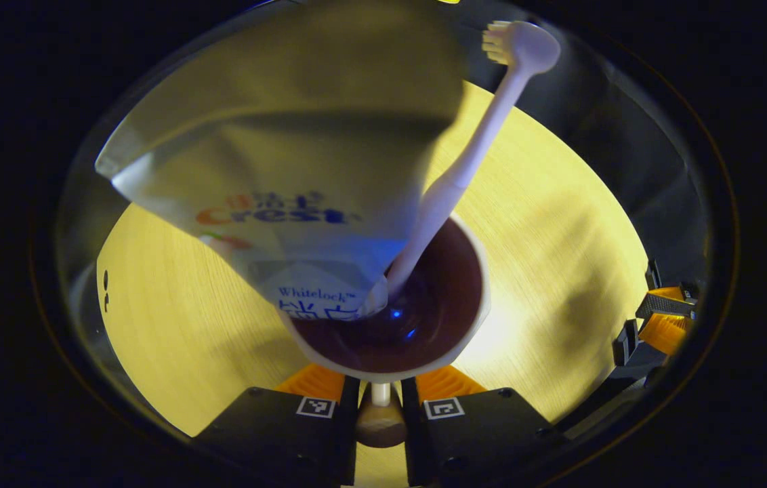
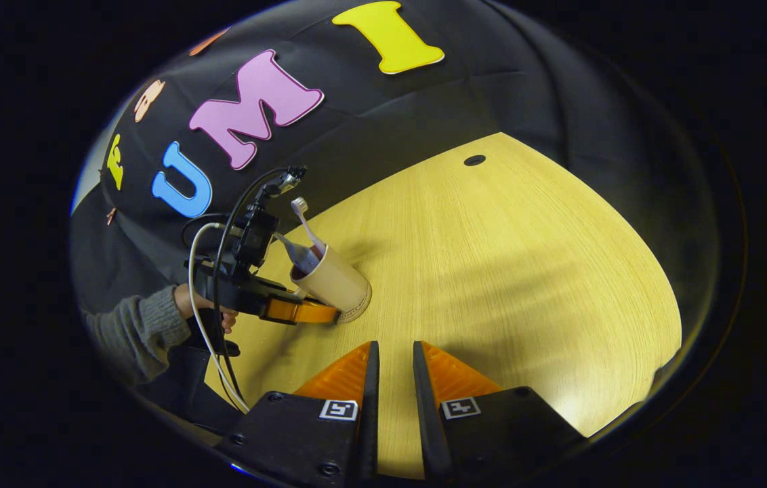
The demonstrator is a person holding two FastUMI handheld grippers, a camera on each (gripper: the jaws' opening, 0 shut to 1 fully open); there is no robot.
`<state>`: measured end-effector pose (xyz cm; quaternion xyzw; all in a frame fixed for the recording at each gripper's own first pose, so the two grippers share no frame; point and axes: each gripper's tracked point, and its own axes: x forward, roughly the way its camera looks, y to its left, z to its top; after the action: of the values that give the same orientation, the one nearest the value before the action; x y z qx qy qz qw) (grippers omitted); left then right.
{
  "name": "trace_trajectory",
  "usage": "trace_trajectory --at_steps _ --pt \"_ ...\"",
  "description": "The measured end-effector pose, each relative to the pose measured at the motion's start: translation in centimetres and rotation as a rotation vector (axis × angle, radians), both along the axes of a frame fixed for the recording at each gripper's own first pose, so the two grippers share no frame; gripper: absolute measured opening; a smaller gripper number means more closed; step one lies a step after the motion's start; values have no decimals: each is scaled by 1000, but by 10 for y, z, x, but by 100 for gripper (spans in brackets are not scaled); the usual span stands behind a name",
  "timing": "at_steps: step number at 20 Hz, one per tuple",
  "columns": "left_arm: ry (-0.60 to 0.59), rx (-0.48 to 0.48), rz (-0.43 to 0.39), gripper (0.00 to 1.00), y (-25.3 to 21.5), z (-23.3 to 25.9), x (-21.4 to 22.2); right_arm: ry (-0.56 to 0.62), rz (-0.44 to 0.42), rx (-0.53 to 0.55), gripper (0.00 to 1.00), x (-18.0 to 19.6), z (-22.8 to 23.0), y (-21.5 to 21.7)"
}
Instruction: Put the toothbrush and toothpaste on the desktop into the cup, then pick up the cup and place it on the coaster on the desktop.
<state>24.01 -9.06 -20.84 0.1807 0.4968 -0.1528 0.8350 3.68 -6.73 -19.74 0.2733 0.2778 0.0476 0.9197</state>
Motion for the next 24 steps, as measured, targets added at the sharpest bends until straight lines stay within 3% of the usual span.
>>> trace_trajectory --at_steps 1,6,7,9,10,15,24 --pt "-1 -3 1 37 0 0 2 1 0 3 30 1 0 0" --pt "-6 4 4 37 3 4 1 4 10 4 30 2 -1 3" --pt "-9 4 6 53 4 6 1 4 10 4 30 2 -1 3" --pt "-11 5 14 66 5 7 0 2 10 7 30 3 0 4" --pt "-14 8 18 64 6 7 -1 1 9 8 30 2 0 4" --pt "-40 5 11 82 4 16 -4 -1 8 12 30 -1 -2 2" --pt "-130 -37 5 85 14 60 -29 -8 17 11 30 3 2 9"
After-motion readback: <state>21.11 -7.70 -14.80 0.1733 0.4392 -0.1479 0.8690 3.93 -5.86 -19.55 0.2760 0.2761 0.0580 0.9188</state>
